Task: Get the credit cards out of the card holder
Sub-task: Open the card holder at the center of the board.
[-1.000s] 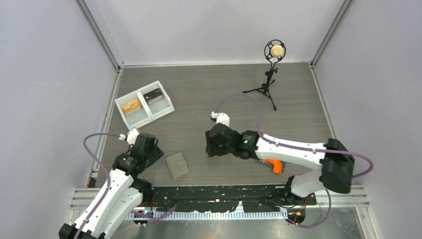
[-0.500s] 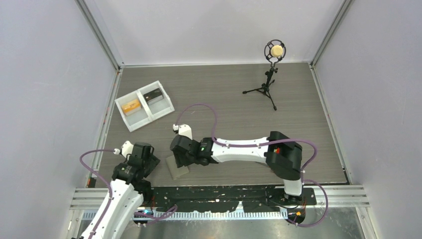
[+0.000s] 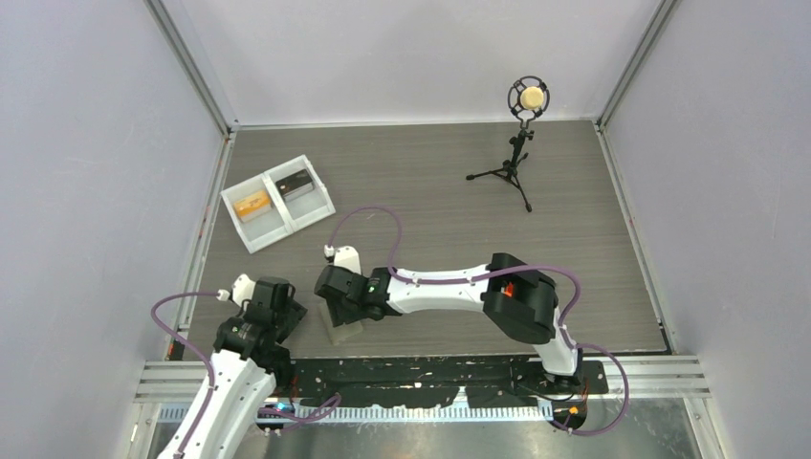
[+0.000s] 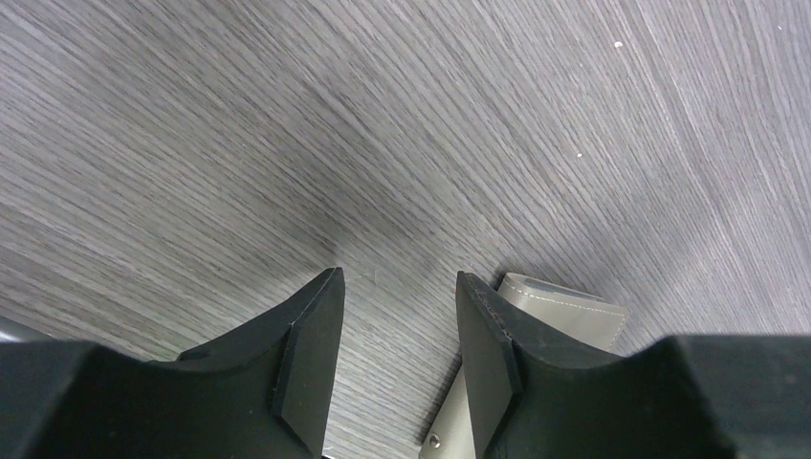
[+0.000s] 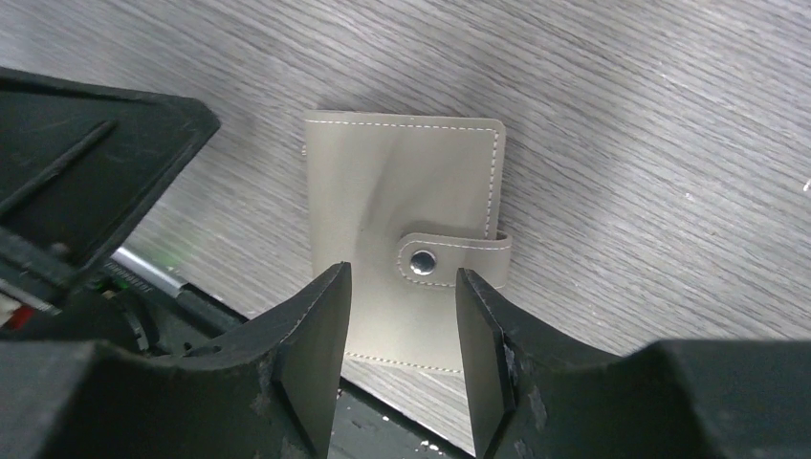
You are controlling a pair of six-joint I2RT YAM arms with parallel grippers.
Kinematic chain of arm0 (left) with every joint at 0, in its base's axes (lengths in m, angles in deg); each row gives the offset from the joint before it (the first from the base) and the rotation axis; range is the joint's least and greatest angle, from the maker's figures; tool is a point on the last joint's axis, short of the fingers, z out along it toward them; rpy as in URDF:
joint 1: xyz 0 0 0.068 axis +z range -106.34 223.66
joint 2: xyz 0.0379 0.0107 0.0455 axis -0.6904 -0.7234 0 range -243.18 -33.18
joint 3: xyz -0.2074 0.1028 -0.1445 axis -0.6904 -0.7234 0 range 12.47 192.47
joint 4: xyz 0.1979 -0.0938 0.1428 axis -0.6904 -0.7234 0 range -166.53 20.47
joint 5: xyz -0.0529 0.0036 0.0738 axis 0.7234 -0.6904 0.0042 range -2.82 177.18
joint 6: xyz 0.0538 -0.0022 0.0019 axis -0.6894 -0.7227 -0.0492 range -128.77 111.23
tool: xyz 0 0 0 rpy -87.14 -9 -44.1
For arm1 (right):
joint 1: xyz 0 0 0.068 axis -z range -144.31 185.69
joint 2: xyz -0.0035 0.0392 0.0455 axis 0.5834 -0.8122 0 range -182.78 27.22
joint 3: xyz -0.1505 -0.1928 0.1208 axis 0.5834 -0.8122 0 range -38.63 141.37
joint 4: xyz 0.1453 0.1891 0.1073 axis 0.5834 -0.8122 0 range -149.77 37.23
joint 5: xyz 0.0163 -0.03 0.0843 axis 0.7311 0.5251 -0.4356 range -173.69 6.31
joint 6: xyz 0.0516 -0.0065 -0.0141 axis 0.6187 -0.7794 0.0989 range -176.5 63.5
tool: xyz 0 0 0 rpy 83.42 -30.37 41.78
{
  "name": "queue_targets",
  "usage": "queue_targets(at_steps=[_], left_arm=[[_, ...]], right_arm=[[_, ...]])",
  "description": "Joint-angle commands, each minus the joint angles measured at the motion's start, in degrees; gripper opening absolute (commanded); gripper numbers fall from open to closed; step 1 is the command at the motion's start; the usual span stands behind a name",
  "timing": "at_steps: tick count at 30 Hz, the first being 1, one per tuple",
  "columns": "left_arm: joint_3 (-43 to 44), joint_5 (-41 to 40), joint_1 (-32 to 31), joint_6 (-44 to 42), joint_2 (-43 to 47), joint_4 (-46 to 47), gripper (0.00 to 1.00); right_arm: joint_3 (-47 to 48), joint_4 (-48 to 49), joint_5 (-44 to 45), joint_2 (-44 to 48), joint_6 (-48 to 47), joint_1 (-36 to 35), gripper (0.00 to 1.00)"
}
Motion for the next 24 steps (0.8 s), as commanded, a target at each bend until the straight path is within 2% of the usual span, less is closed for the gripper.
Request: queue_targets(at_steps=[1, 4, 6, 11, 13, 24], left_arm=[[-0.14, 0.16, 0.22, 0.64, 0.86, -0.37, 0.49], [-0.34, 0.75, 0.22, 0.67, 1.12, 0.07, 0.49], [-0.44, 1.15, 0.22, 0.69, 1.27, 0.37, 0.49], [-0.89, 2.73, 0.22, 0.02, 2.11, 1.92, 0.48], [-1.09, 3.77, 0.22, -1.04, 2.48, 3.17, 0.47], [-0.96, 11.70, 0.22, -8.00, 1.76, 9.98, 0.51]], right_arm=[[3.24, -3.54, 4.34, -2.09, 1.42, -0.50, 0.51], [3.89, -6.44, 6.55, -3.36, 2.06, -0.52, 0.49], [3.53, -6.72, 7.05, -3.60, 2.18, -0.52, 0.44], [1.02, -3.79, 8.05, -1.89, 2.16, -0.52, 0.13], [-0.79, -2.04, 8.47, -0.55, 2.02, -0.52, 0.06], [-4.89, 3.75, 8.23, 6.85, -1.18, -0.13, 0.05]])
